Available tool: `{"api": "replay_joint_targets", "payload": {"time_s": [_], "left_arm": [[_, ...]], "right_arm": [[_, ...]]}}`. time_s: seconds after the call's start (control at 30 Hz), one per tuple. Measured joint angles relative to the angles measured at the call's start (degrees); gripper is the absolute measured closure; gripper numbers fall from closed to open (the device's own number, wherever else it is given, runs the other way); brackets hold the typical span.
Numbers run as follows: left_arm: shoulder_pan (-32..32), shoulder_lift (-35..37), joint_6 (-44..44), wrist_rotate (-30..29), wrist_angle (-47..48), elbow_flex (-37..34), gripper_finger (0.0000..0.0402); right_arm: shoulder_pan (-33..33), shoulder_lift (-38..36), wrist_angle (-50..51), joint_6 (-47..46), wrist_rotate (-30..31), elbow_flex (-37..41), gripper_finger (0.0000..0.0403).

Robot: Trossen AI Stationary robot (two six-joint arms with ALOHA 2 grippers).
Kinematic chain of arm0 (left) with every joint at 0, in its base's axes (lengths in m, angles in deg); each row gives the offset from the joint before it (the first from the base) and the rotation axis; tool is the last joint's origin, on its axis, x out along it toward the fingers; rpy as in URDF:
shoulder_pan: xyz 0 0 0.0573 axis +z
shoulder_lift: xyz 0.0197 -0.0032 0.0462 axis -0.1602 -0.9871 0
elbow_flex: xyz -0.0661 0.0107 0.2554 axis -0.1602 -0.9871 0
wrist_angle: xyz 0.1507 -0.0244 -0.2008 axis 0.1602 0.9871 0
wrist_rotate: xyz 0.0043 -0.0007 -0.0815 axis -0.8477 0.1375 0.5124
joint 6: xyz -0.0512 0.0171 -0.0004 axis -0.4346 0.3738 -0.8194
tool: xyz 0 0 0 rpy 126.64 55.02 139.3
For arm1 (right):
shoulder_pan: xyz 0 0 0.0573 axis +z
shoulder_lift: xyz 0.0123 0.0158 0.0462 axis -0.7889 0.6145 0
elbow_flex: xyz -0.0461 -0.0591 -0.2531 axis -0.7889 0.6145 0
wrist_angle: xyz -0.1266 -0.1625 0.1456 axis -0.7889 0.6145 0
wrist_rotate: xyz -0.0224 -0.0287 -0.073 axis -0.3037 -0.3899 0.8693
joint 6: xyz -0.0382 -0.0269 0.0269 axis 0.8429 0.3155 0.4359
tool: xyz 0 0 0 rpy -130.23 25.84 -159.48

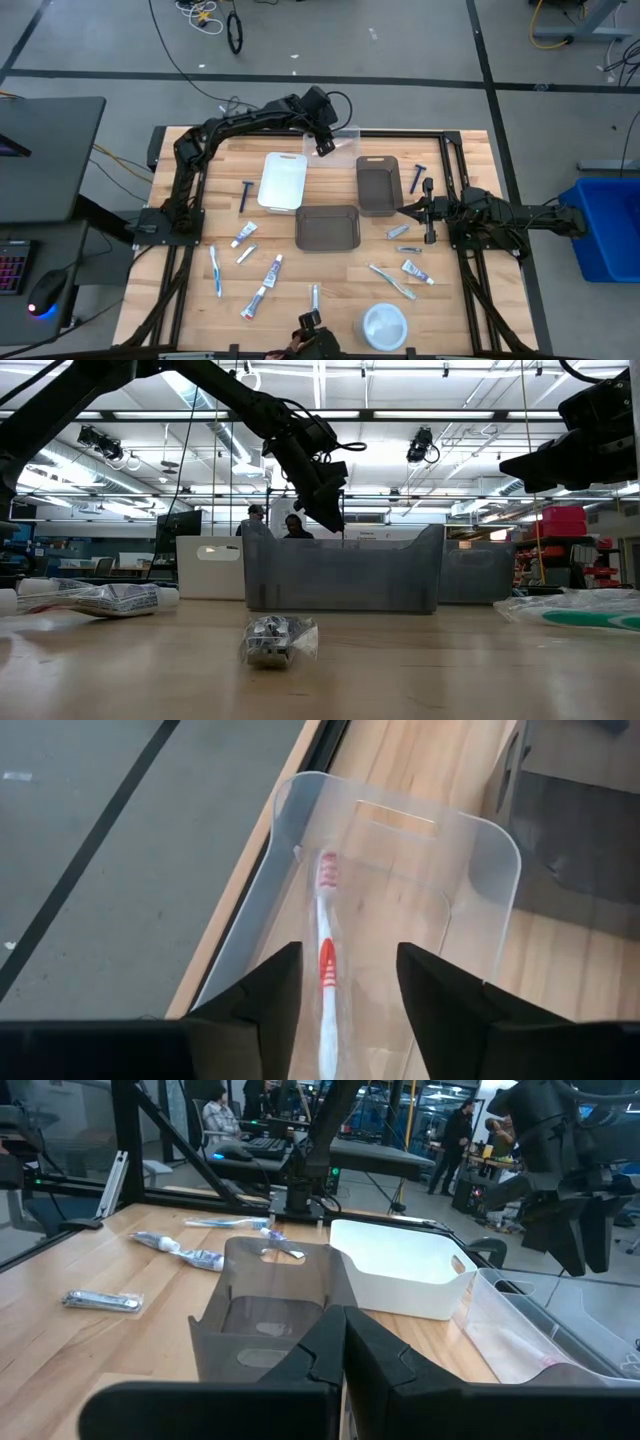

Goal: Pick & Place Travel size toiletries
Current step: Put the blue razor into the white bin

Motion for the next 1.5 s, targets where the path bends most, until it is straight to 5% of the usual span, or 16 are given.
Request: {"api": "replay_joint_targets", "payload": {"time_s": [0.23, 0.93, 1.5], "left_arm": [[-0.7, 2.4, 0.1, 0.2, 1.6, 0.0, 0.0244], [-4.1, 5.6, 0.4, 2.3, 4.1, -0.1, 0.0392], [-12.1, 18.8, -5.7, 2.9, 5.3, -10.1, 0.0394]], "right_arm": [[0.0, 0.0, 0.0, 0.0, 0.0, 0.0, 0.0389], [0.0, 0.0, 0.0, 0.0, 0.0, 0.0, 0.0389], [0.0, 0.0, 0.0, 0.0, 0.0, 0.0, 0.0389]]}}
